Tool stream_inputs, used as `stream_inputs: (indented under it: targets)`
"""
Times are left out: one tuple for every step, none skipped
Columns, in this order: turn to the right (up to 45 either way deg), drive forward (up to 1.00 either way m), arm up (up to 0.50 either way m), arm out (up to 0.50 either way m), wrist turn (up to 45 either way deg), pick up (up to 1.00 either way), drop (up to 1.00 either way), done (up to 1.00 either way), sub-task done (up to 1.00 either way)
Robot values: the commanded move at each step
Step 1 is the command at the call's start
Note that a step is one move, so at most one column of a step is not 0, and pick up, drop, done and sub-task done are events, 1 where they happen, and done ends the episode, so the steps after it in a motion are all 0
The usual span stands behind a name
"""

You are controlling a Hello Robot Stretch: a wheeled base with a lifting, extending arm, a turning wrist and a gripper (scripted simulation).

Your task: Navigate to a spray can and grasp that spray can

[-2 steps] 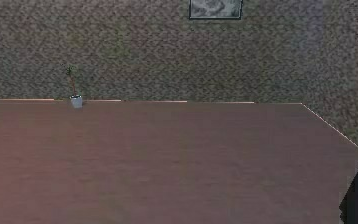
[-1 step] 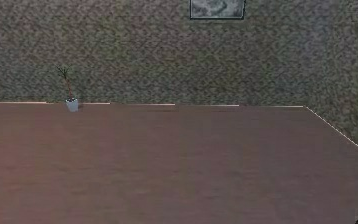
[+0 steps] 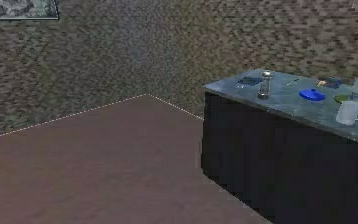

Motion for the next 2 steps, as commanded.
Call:
stream_inputs:
  targets:
    - [45.0, 0.0, 0.0, 0.0, 0.0, 0.0, 0.0, 0.0, 0.0]
    - [0.0, 0.65, 0.0, 0.0, 0.0, 0.0, 0.0, 0.0, 0.0]
